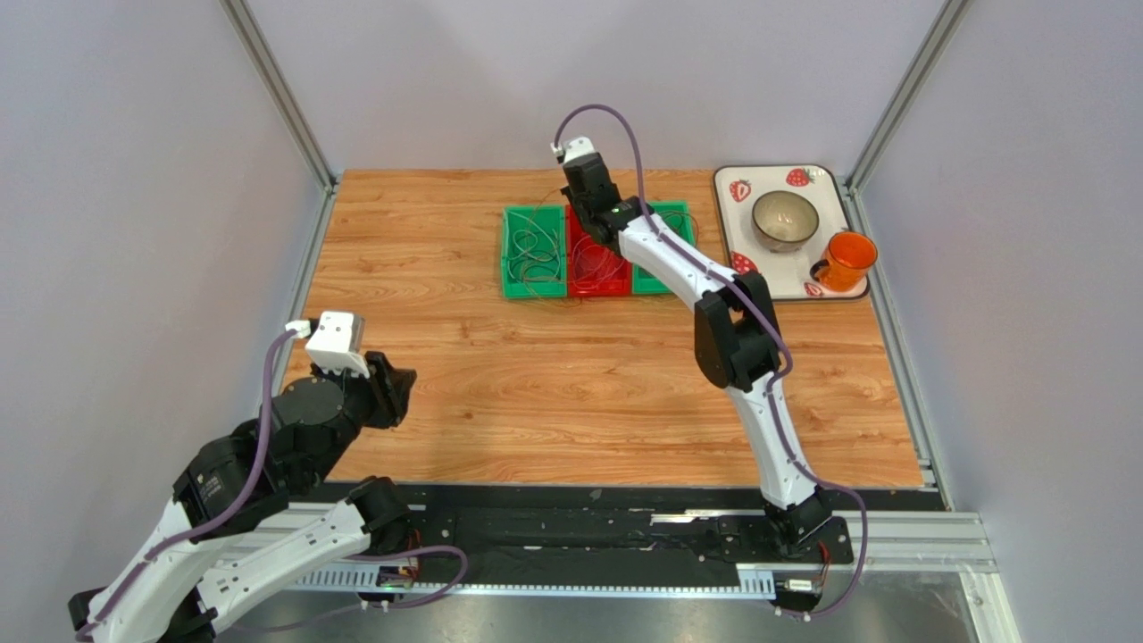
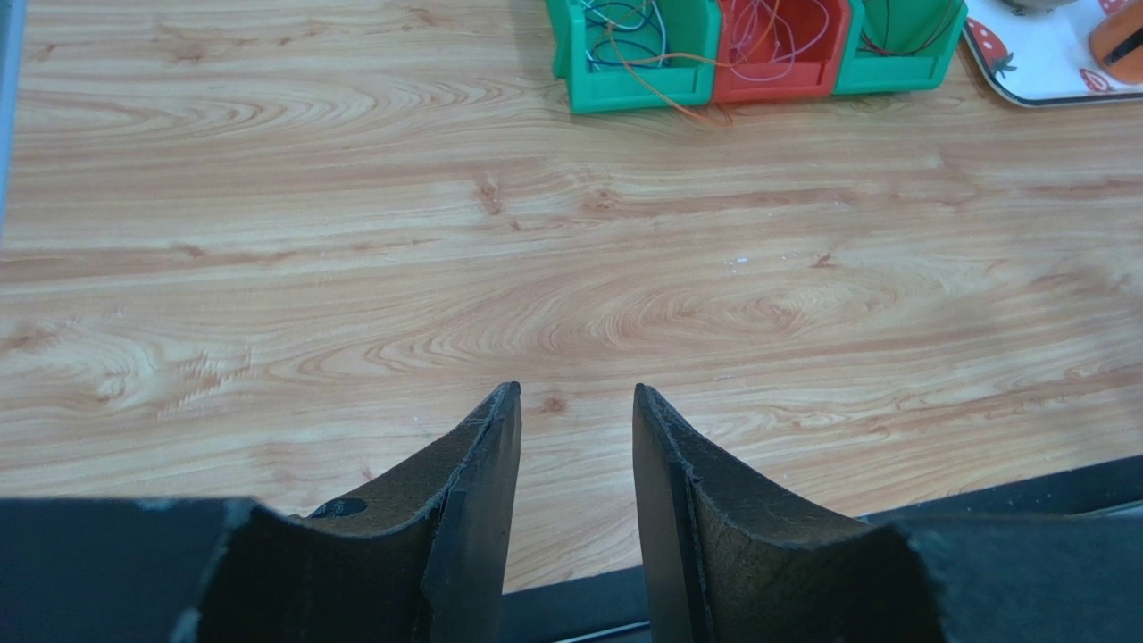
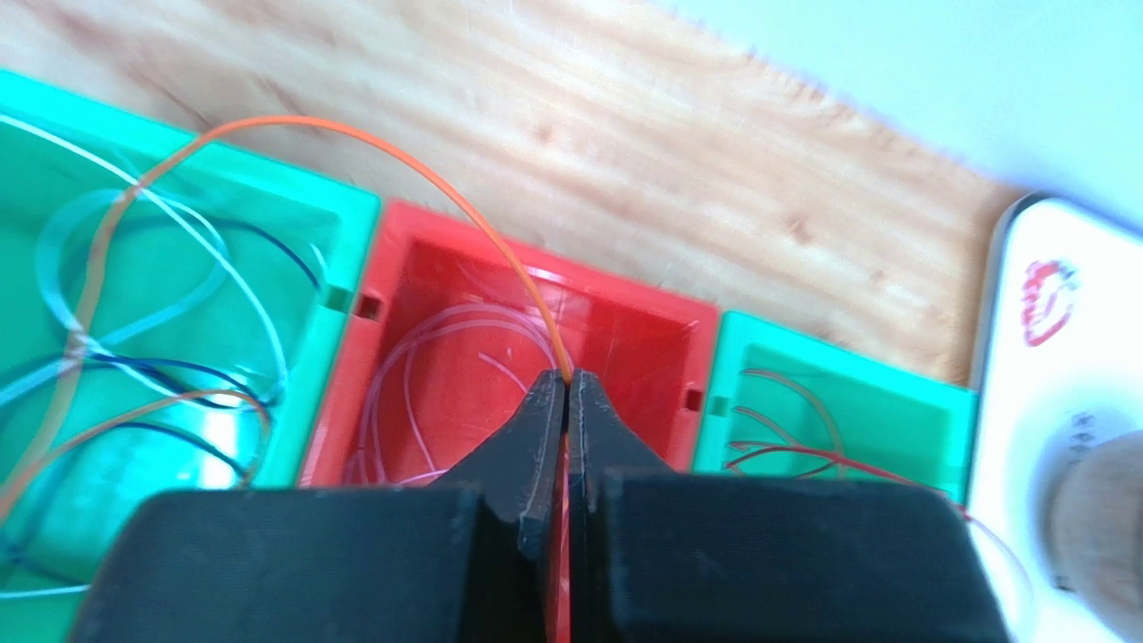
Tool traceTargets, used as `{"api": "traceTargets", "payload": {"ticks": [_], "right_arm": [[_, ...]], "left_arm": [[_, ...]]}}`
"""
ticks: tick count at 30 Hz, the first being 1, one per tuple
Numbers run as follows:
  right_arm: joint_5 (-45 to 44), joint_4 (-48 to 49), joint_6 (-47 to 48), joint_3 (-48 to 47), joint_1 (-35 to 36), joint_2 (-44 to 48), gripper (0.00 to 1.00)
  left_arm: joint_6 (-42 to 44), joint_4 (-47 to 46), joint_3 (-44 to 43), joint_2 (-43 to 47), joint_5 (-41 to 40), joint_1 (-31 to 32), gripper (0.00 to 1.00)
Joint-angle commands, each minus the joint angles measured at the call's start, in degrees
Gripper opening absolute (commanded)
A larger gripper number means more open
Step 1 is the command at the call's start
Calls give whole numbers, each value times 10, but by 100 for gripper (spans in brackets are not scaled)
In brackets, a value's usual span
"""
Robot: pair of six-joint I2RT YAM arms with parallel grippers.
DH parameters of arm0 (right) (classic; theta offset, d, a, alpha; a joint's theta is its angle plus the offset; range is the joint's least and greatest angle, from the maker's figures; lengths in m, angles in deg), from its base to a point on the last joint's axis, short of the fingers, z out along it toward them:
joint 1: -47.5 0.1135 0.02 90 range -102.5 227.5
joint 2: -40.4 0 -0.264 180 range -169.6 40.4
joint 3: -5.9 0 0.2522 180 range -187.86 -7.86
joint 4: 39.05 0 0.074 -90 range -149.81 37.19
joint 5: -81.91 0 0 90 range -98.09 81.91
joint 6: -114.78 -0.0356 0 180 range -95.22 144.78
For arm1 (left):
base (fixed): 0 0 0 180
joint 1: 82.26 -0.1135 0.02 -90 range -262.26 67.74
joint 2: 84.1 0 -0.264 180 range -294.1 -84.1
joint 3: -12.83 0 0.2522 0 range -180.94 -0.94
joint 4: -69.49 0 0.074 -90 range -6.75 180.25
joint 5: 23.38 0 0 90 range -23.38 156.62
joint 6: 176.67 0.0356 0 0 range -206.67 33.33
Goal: Untangle the cables
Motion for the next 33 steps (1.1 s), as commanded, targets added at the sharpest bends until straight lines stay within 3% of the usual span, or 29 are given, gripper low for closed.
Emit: {"api": "traceTargets", "payload": {"ticks": [1,17,24,33], "right_arm": [[-32,20,24,-28,12,61,0],[-1,-2,6,-57,63,117,0],[12,10,-32,-105,75,64,0],[49,117,-123,-73,73,30,0]], "left_arm": [[11,-17,0,2,6,-3,45],[11,-19,1,16,9,-4,45],[11,-19,1,21,10,-3,45],[13,-19,2,25,12,-3,45]]}}
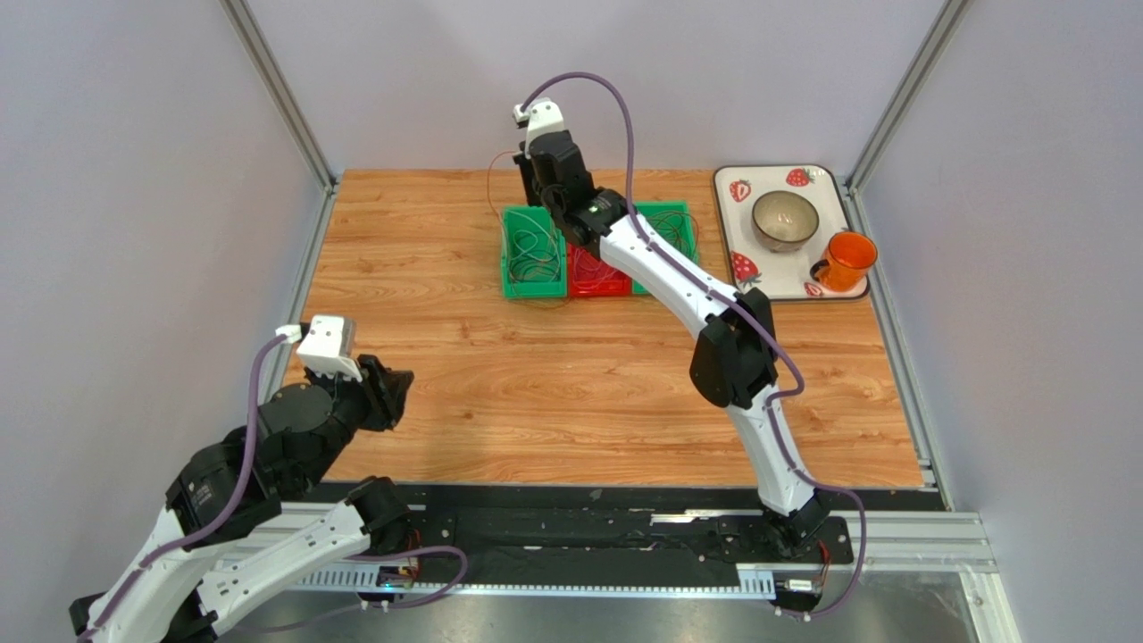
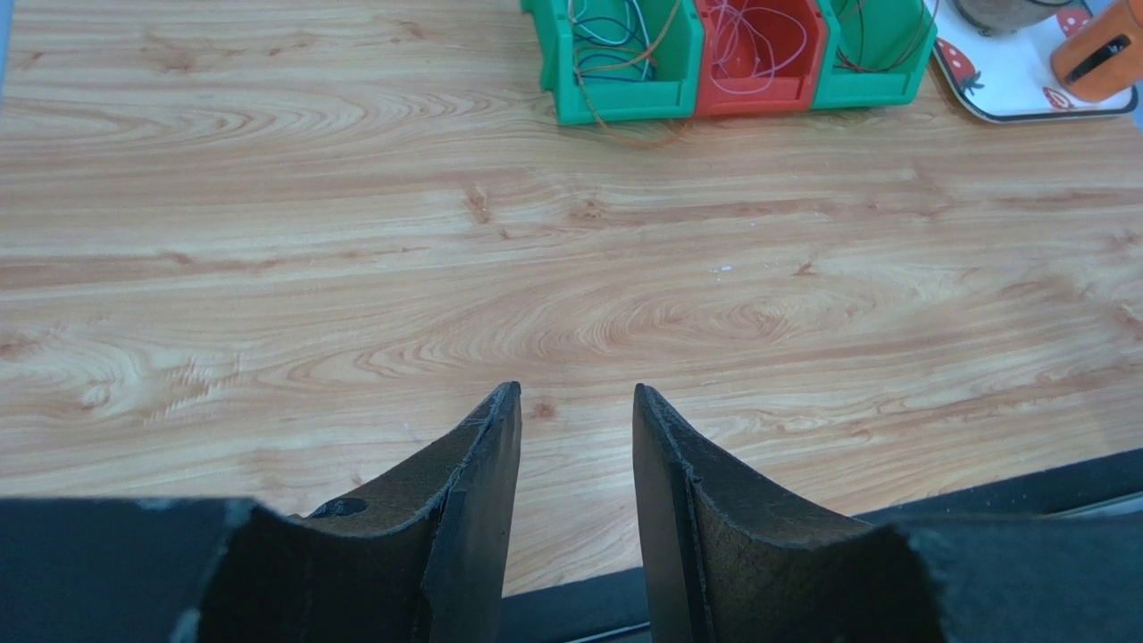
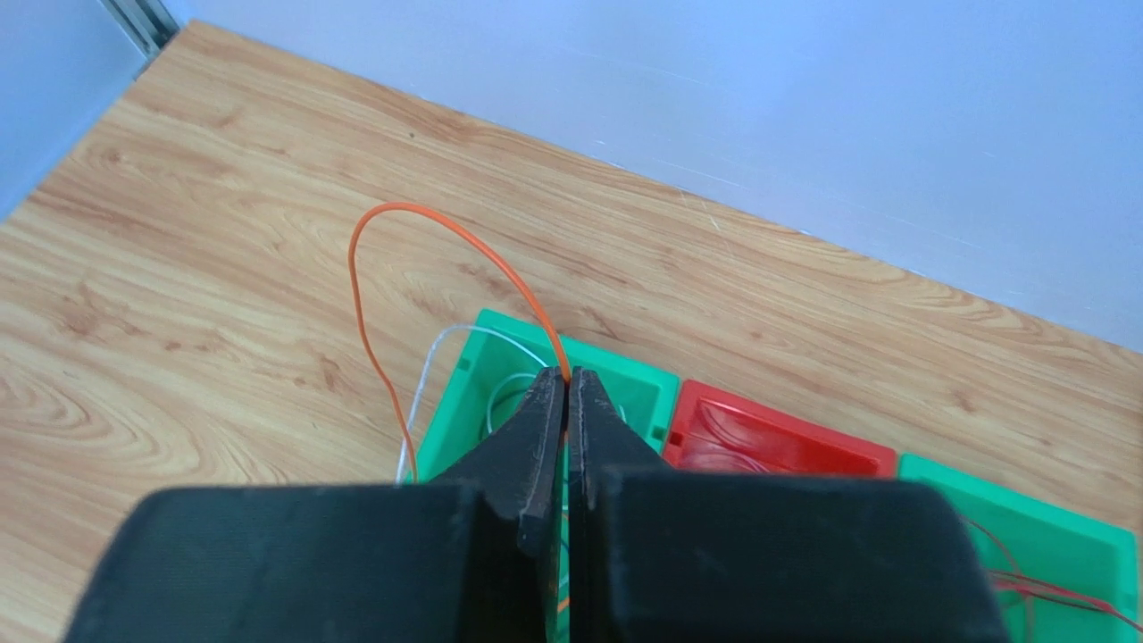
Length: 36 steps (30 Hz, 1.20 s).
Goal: Untangle the cables
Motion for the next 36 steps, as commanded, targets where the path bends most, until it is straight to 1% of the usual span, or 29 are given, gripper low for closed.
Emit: {"api": "traceTargets", "payload": {"ticks": [1,5,7,9,12,13,16,20,22,25,29,32,35,36], "right_arm": [[12,80,-49,3,-5,-36,0],[29,145,-57,23,-10,-60,0],[28,170,-53,43,-10,-68,0],[27,217,-59,77,-14,-70,0],[68,269,-88,109,-28,-71,0],[91,280,-94,129,-33,-70,0],[109,301,-109,157,-46,-69,0],[108,310,-100,196,-54,-53,0],[99,311,-93,208,-53,-37,0],[81,243,-77,192,-52,-32,0],[84,171,-56,166,-51,-34,0],[94,140,-56,156,-50,-31,0],[97,137,-56,158,-48,-20,15],[98,136,-53,158,-48,-13,25]], "left_arm": [[13,-17,1,5,7,-2,45],[13,-17,2,5,8,-2,45],[13,-17,2,4,7,-2,45],[13,-18,2,5,6,-2,45],[14,-19,2,2,7,-2,45],[14,-19,2,0,7,-3,45],[13,-19,2,-3,7,-3,45],[13,-18,2,-8,5,-3,45],[14,-18,2,-9,3,-3,45],[13,-18,2,-13,3,-3,45],[13,-16,2,-20,1,-3,45],[12,-15,2,-26,-1,-3,45],[11,-12,1,-35,-4,-3,44],[10,-12,0,-37,-4,-3,44]]}}
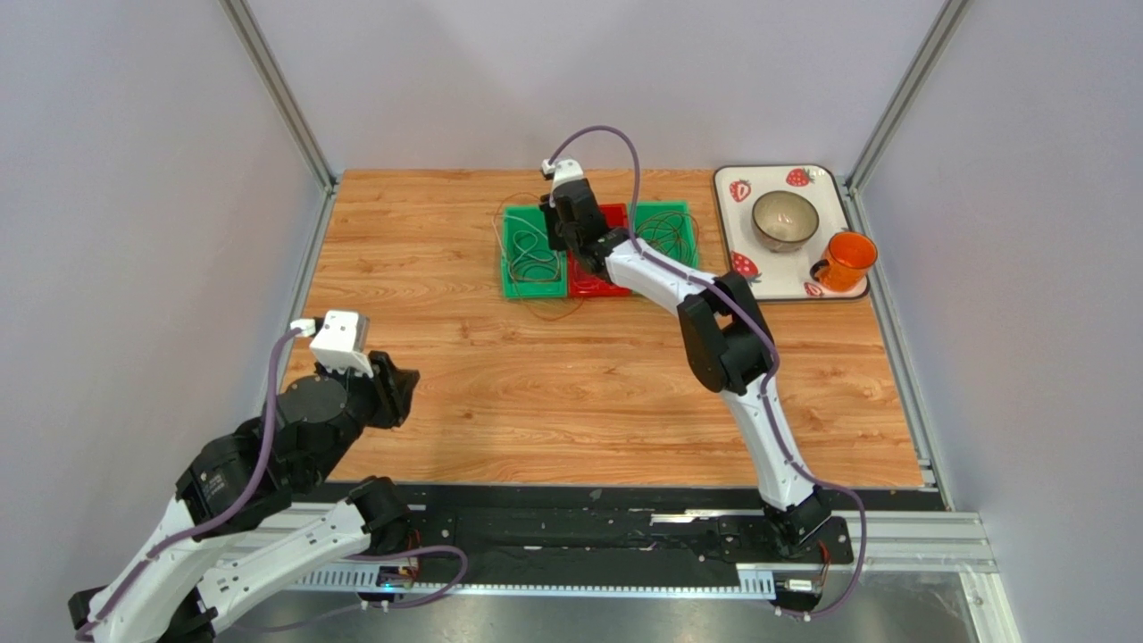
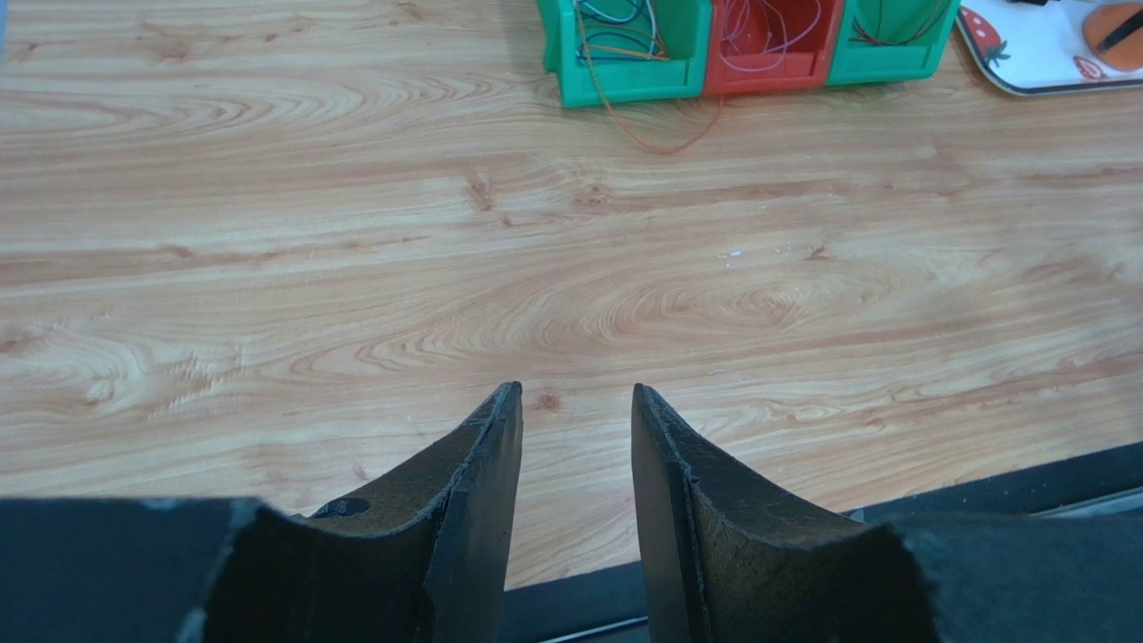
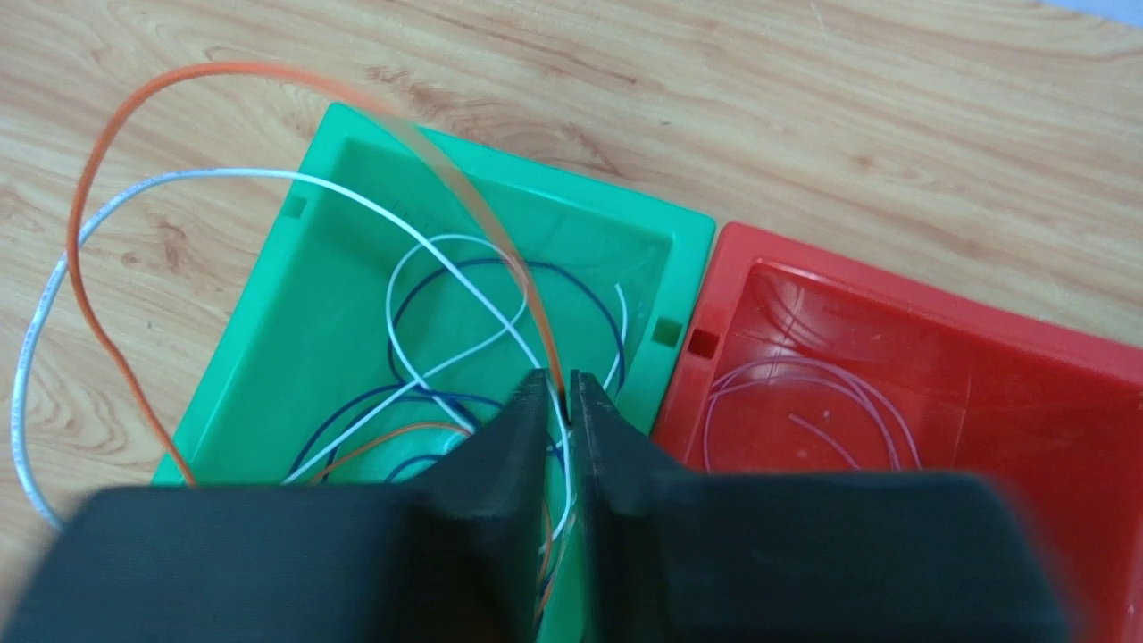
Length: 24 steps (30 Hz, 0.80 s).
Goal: Untangle the cables
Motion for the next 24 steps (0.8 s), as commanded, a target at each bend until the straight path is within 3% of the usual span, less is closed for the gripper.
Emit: {"api": "traceTargets", "payload": {"ticks": [1,2,6,15,24], "right_arm": [[7,-18,13,-19,4,55,30],[7,-17,13,-16,5,65,37],[6,-4,19,2,6,96,50],[33,-1,10,79,20,188,56],[75,29,-81,273,62,275,53]], "left_arm": [[8,-11,0,-17,-8,-3,44],[8,-11,0,-21,-8,-3,44],[8,-11,-1,-30,-8,-3,44],[9,-10,-1,-46,-8,-3,43],[8,-10,-2,-43,-10,-3,43]]}}
